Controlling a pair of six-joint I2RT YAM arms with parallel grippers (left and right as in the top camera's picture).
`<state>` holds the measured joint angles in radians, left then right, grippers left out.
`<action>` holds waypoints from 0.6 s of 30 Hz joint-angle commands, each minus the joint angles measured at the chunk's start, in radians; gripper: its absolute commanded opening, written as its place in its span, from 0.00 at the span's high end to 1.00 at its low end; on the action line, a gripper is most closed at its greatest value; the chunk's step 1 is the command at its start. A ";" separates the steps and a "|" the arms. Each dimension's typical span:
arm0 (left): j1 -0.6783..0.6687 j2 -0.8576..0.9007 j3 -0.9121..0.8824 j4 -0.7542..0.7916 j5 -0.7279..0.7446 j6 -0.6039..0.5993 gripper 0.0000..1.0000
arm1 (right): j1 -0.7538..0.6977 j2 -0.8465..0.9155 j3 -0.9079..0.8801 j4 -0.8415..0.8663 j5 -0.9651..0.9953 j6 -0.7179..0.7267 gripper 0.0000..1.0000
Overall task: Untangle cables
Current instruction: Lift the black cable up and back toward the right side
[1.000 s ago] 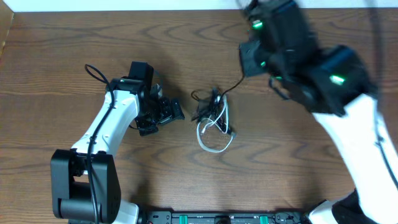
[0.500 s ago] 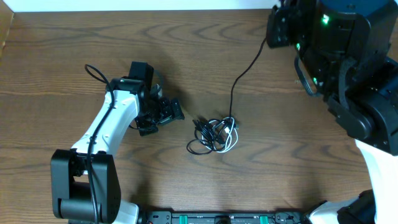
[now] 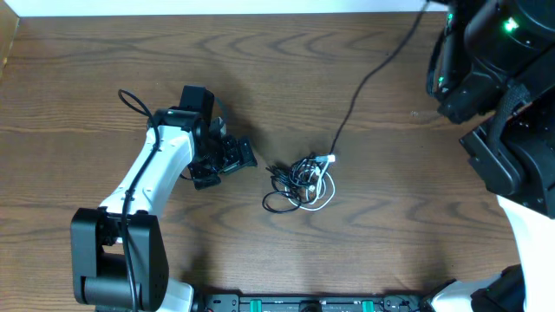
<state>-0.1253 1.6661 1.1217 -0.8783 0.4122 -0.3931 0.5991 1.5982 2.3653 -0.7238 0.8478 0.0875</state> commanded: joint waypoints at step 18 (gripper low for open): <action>0.002 0.000 -0.005 -0.003 -0.010 -0.002 0.02 | -0.077 0.212 0.003 -0.813 0.009 0.256 0.98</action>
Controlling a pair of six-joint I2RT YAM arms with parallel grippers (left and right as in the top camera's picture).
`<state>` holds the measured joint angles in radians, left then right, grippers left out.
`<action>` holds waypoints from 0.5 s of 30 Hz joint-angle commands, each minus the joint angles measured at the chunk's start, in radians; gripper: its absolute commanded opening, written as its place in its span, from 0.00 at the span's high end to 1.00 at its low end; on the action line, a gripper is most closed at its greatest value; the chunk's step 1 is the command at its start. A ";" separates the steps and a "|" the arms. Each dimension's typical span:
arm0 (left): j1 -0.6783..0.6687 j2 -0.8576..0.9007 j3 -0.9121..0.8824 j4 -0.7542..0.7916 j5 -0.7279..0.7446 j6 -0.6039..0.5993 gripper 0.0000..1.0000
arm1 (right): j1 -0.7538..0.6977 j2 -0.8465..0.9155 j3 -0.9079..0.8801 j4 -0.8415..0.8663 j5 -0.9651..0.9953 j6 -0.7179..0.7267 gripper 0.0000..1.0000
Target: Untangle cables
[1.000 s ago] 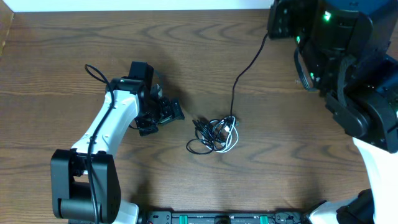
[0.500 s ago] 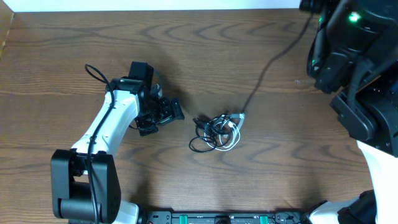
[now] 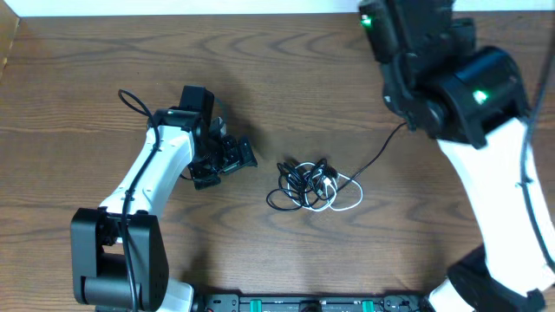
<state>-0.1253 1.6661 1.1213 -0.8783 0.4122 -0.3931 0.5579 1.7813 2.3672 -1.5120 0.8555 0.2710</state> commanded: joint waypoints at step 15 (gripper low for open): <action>0.002 0.000 -0.005 -0.003 -0.010 -0.002 0.02 | -0.339 0.203 0.001 -0.099 -0.555 0.124 0.56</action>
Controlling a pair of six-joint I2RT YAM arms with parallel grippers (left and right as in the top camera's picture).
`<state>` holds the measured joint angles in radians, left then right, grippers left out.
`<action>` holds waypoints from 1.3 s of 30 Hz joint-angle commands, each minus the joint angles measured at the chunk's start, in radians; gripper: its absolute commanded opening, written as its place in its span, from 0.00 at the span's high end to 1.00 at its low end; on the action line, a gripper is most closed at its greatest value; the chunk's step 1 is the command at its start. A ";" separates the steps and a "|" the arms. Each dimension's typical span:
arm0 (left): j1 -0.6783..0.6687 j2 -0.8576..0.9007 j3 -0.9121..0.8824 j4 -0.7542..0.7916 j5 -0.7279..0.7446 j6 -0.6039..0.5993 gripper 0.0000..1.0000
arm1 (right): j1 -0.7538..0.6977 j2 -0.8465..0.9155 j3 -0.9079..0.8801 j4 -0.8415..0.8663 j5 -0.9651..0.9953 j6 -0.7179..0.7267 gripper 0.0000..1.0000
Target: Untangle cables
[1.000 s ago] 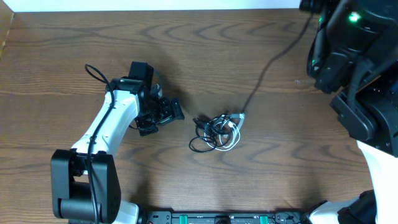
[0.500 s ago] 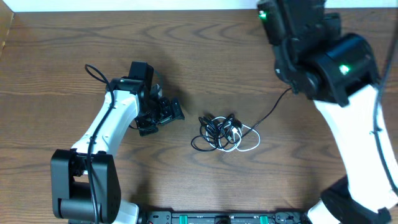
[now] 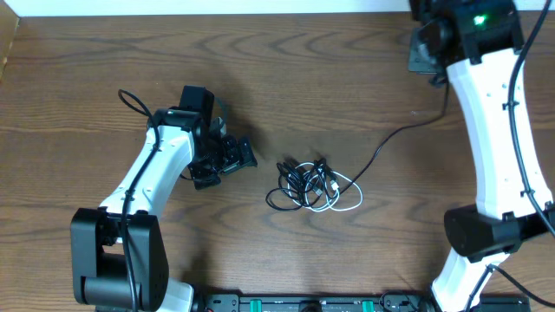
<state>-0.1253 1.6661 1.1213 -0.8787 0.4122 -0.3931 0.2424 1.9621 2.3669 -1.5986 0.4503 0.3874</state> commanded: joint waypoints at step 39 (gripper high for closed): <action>0.002 0.000 -0.005 -0.002 -0.010 -0.002 0.02 | 0.257 -0.163 -0.251 -0.100 -0.609 -0.381 0.01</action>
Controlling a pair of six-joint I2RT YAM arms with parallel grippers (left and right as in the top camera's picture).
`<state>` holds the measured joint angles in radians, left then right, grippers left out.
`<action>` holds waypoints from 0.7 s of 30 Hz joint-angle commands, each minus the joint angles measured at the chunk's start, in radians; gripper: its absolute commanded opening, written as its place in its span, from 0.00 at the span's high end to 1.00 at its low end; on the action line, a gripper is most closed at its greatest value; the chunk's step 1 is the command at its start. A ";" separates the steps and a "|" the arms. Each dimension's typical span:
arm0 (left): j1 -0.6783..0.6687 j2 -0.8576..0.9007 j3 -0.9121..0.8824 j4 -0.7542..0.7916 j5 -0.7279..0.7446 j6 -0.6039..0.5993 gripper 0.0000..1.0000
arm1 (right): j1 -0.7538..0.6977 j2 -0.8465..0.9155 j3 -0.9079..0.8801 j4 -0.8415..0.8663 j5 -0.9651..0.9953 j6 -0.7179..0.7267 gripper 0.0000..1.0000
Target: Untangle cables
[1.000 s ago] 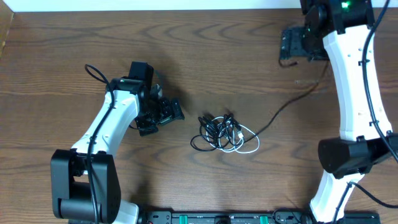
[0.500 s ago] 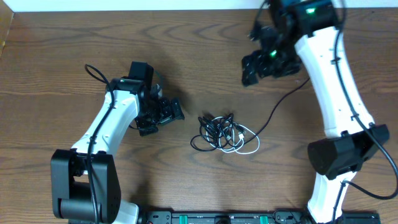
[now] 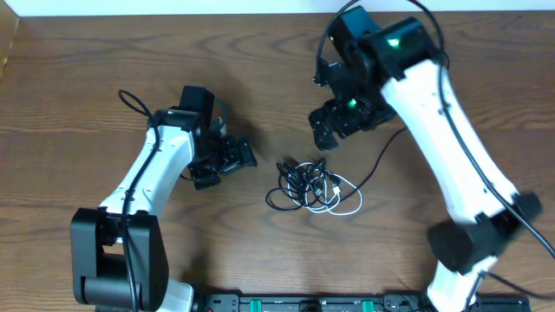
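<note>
The cable tangle (image 3: 305,184) lies in the middle of the table, a knot of thin black cords with a white cable (image 3: 343,204) looping out at its lower right. A black cable (image 3: 375,161) leaves the knot rightward and disappears under my right arm. My right gripper (image 3: 336,130) hangs just behind the knot, pointing down, jaws apart with nothing seen between them. My left gripper (image 3: 227,166) rests to the left of the knot, open and empty, a short gap away.
The wooden table (image 3: 87,78) has a white edge along the back. A black rail (image 3: 303,303) with green connectors runs along the front. The bases of both arms stand at the front left and front right.
My right arm was stretched to the far back right corner. Now it reaches over the middle, its gripper just behind the knot. The knot and my left arm have not moved.
At first a long black cable ran from the knot to the back right, with my right arm at that edge. Then the knot sat slightly further right, its white loop spread out and the black cable slack and curved. My right gripper has since come back near the knot.
</note>
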<state>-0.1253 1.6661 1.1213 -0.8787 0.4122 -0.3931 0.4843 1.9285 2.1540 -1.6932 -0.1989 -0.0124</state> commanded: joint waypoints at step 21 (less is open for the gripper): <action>0.002 0.000 -0.005 -0.002 -0.010 -0.002 0.02 | 0.158 -0.286 -0.944 0.684 -0.054 0.094 0.40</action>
<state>-0.1253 1.6661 1.1206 -0.8783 0.4122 -0.3931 0.6247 1.6470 1.2537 -1.0454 -0.2489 0.0551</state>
